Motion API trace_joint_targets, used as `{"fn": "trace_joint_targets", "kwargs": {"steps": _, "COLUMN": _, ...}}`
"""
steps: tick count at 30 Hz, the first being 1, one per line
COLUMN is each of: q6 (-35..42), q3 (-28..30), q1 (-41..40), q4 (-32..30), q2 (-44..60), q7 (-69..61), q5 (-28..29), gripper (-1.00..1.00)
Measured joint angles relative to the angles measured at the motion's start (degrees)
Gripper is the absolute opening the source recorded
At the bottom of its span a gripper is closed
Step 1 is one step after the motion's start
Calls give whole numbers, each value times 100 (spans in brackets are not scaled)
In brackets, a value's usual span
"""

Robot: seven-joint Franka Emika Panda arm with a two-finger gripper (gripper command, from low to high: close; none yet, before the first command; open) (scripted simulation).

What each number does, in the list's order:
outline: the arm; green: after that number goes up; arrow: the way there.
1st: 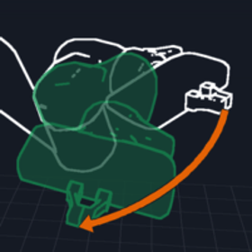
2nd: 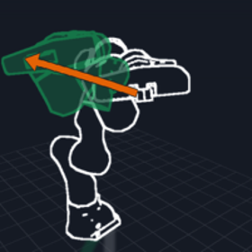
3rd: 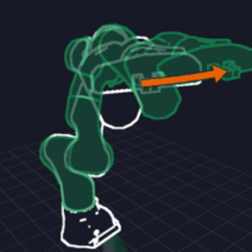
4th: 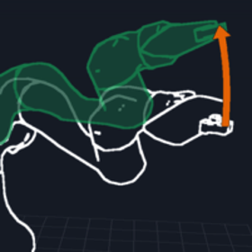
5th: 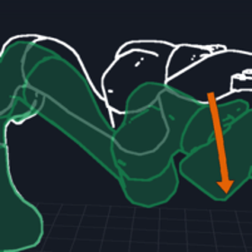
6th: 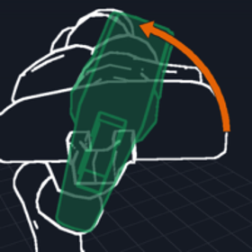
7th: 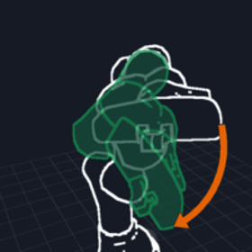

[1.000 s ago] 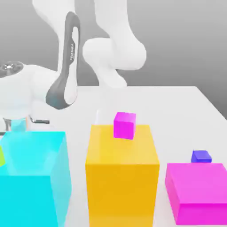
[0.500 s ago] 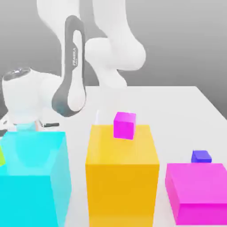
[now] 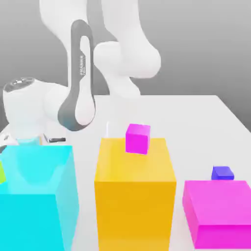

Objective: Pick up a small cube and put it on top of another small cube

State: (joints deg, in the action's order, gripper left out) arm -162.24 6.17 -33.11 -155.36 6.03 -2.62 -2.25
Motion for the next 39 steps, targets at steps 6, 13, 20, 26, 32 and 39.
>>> {"fn": "trace_joint_targets", "kwargs": {"steps": 6, "q6": -223, "q3": 454, "q1": -483, "q4": 838, "q2": 138, "q7": 1154, "q5": -641, "gripper": -100}}
{"fn": "trace_joint_targets", "kwargs": {"steps": 13, "q6": -290, "q3": 173, "q1": -333, "q4": 2136, "q2": 509, "q7": 2536, "q5": -1721, "gripper": -100}}
{"fn": "trace_joint_targets", "kwargs": {"steps": 20, "q6": -72, "q3": -729, "q1": 440, "q4": 3350, "q2": 695, "q7": 3964, "q5": -2723, "gripper": -100}}
{"fn": "trace_joint_targets", "kwargs": {"steps": 26, "q6": 130, "q3": -1433, "q1": 1225, "q4": 3181, "q2": 289, "q7": 4582, "q5": -2781, "gripper": -100}}
{"fn": "trace_joint_targets", "kwargs": {"steps": 32, "q6": 335, "q3": -2124, "q1": 2473, "q4": 2661, "q2": -254, "q7": 5279, "q5": -2683, "gripper": -100}}
{"fn": "trace_joint_targets", "kwargs": {"steps": 39, "q6": 743, "q3": -3293, "q1": 4405, "q4": 1264, "q2": -977, "q7": 7410, "q5": -1761, "gripper": -100}}
